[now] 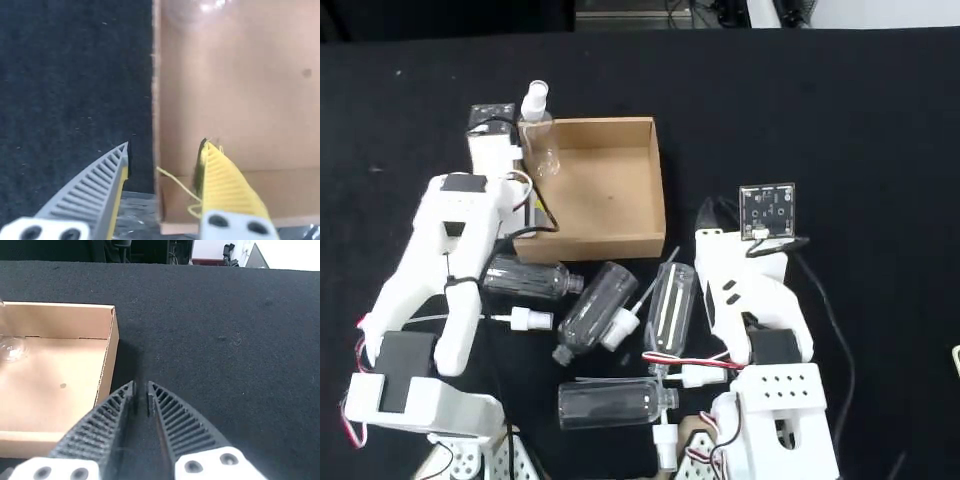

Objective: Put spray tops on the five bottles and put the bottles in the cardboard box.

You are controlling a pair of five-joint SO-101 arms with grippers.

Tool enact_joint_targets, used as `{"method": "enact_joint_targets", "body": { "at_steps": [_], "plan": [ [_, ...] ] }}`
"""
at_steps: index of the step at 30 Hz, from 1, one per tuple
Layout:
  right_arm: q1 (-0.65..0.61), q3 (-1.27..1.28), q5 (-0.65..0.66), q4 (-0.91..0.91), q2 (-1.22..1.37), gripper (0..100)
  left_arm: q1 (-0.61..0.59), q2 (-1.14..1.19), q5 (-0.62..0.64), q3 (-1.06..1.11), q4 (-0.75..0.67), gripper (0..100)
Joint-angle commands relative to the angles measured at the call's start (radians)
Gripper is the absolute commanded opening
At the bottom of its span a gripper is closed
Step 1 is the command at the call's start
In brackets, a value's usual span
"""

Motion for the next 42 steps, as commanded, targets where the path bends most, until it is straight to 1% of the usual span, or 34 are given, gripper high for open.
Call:
{"method": "enact_joint_targets", "body": {
  "at_steps": [1, 6, 13, 17, 20, 23, 27, 29, 36, 42],
  "plan": [
    [0.014, -0.01, -0.008, -0.031, -0.027, 2.5, 0.036, 0.003, -0.008, 0.004, -0.003, 21],
    [0.014, -0.01, -0.008, -0.031, -0.027, 2.5, 0.058, -0.009, -0.008, 0.05, -0.032, 21],
    [0.014, -0.047, -0.008, -0.014, -0.019, 2.5, 0.047, -0.008, -0.008, 0.051, -0.032, 21],
    [-0.003, -0.252, -0.015, 0.23, 0.051, 2.6, 0.054, -0.008, -0.008, 0.053, -0.032, 21],
    [-0.061, -0.349, -0.026, 0.302, 0.153, 2.6, 0.056, -0.008, -0.008, 0.053, -0.032, 21],
    [-0.147, -0.377, -0.094, 0.299, 0.231, 3.1, 0.058, -0.008, -0.009, 0.058, -0.034, 21],
    [-0.239, -0.392, -0.12, 0.247, 0.302, 13.6, 0.058, -0.008, -0.009, 0.061, -0.055, 21],
    [-0.244, -0.392, -0.12, 0.201, 0.341, 16.2, 0.058, -0.008, -0.009, 0.061, -0.057, 21],
    [-0.236, -0.418, -0.115, 0.058, 0.539, 16.2, 0.053, -0.008, -0.009, 0.061, -0.054, 21],
    [-0.17, -0.535, -0.121, 0.04, 0.745, 16.2, 0.054, -0.008, -0.009, 0.076, -0.06, 21]
  ]
}}
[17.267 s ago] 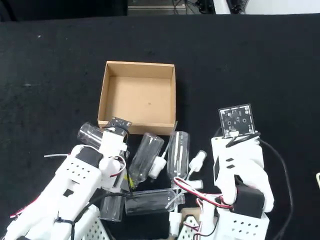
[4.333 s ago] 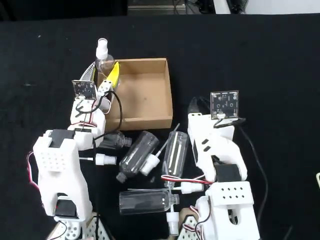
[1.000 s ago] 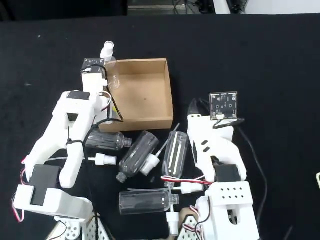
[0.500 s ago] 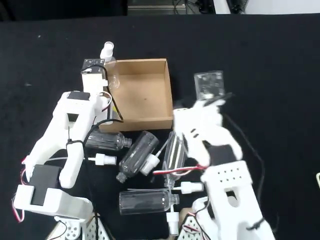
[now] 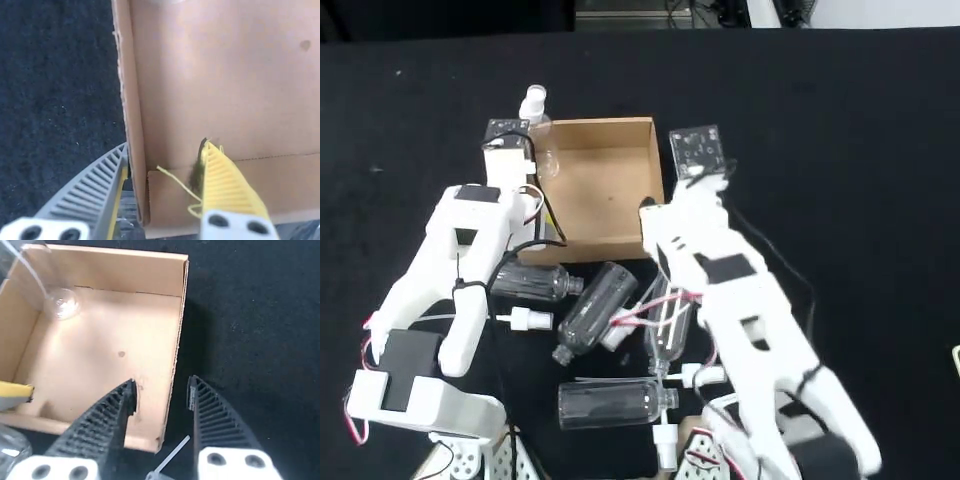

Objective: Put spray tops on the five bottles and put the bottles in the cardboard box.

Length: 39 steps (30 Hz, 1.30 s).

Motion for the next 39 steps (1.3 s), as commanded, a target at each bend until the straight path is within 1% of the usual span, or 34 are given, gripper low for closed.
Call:
{"method": "enact_joint_targets", "body": {
  "at_steps": [1, 6, 10, 12, 14, 15, 17, 18, 24, 28, 35, 39],
  "plan": [
    [0.035, -0.117, -0.006, -0.028, 0.102, 16.2, 0.01, -0.017, -0.009, -0.004, -0.017, 21],
    [0.034, -0.188, 0.0, -0.028, 0.234, 16.2, 0.012, -0.017, -0.009, -0.005, -0.017, 21],
    [0.034, -0.209, 0.002, -0.028, 0.283, 16.1, 0.012, -0.017, -0.009, -0.005, -0.017, 21],
    [0.034, -0.205, 0.002, -0.028, 0.288, 11.7, 0.012, -0.017, -0.009, -0.005, -0.017, 21],
    [0.038, -0.202, 0.002, -0.026, 0.288, 2.9, 0.012, -0.017, -0.009, -0.005, -0.017, 21],
    [0.04, -0.2, 0.002, -0.025, 0.288, 0.5, 0.012, -0.017, -0.009, -0.004, -0.015, 21],
    [0.04, -0.194, 0.002, 0.0, 0.288, 2.3, 0.012, -0.017, -0.009, -0.002, -0.012, 21],
    [0.04, -0.193, 0.002, 0.014, 0.288, 1.1, 0.012, -0.017, -0.009, -0.001, -0.011, 21],
    [0.041, -0.193, 0.003, 0.071, 0.288, 1.1, 0.012, -0.017, -0.009, 0.002, -0.009, 21],
    [0.043, -0.193, 0.003, 0.077, 0.288, 1.1, 0.013, -0.017, -0.009, 0.002, -0.009, 21],
    [0.117, -0.206, 0.003, 0.08, 0.248, 1.1, 0.015, -0.017, -0.009, 0.001, 0.009, 21],
    [0.117, -0.183, 0.003, 0.078, 0.217, 1.1, 0.025, -0.017, -0.009, 0.001, 0.017, 21]
  ]
}}
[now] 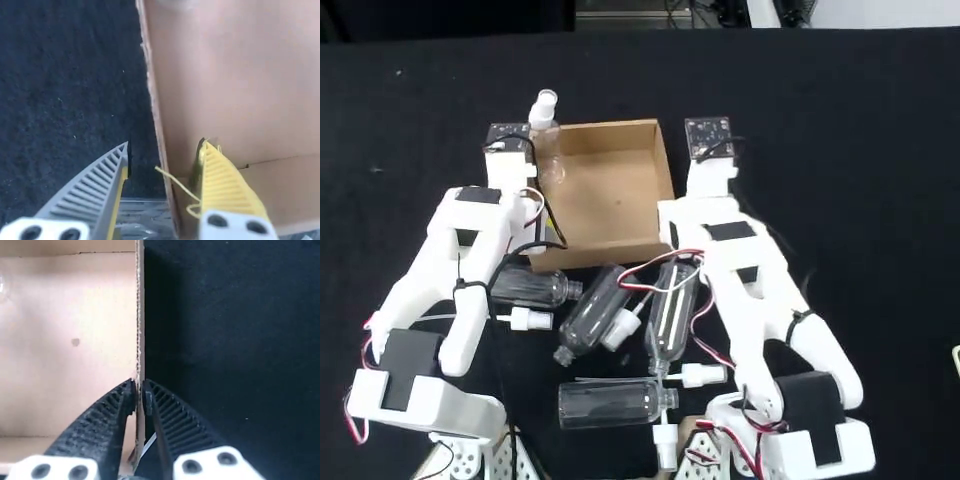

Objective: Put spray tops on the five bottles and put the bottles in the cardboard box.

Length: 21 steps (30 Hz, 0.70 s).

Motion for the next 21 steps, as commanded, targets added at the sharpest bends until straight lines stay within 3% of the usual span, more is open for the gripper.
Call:
{"method": "enact_joint_targets", "body": {
  "at_steps": [1, 21],
  "plan": [
    [0.023, -0.03, 0.003, 0.008, -0.058, 1.1, 0.027, -0.017, -0.009, -0.008, 0.008, 21],
    [0.02, -0.001, 0.002, 0.044, -0.064, 1.1, 0.045, -0.018, -0.008, -0.007, 0.009, 21]
  ]
}}
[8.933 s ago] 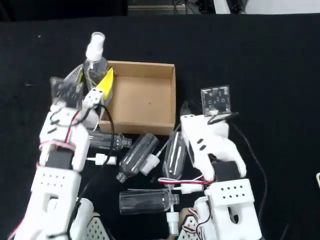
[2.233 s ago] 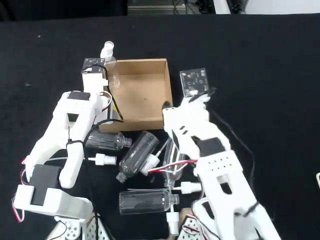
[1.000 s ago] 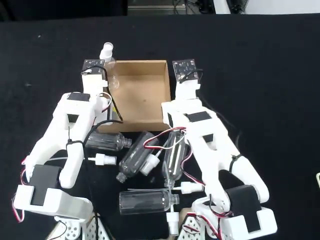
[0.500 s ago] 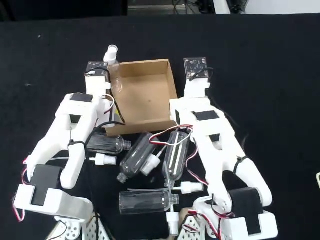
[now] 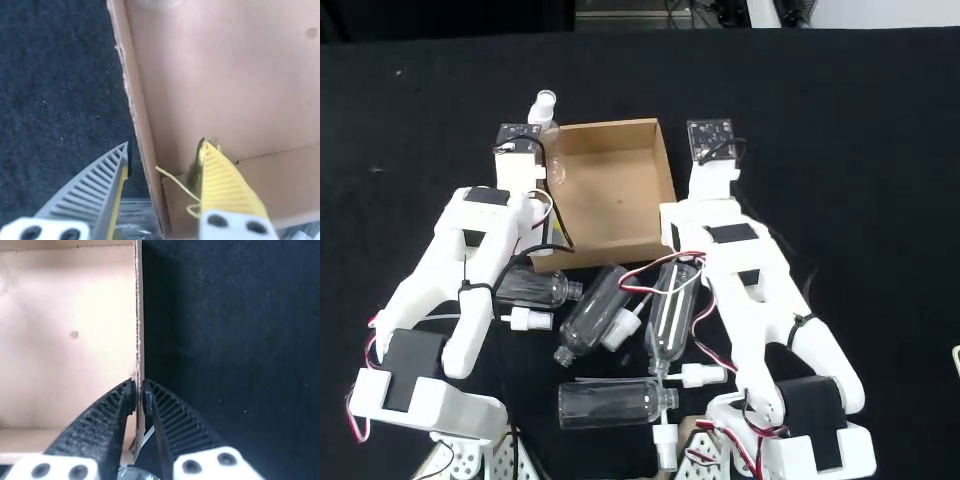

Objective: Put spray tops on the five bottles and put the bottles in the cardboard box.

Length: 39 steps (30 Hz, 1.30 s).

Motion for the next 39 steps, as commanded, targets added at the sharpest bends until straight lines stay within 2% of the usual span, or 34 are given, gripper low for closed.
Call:
{"method": "enact_joint_targets", "body": {
  "at_steps": [1, 15, 39],
  "plan": [
    [0.02, -0.016, 0.002, 0.017, -0.053, 1.1, 0.012, -0.018, -0.008, -0.007, 0.009, 21],
    [0.021, -0.019, -0.006, 0.084, -0.077, 1.0, 0.012, -0.018, -0.012, -0.008, 0.009, 21],
    [0.018, 0.064, -0.006, 0.087, -0.157, 1.0, 0.012, -0.018, -0.014, -0.01, 0.009, 21]
  ]
}}
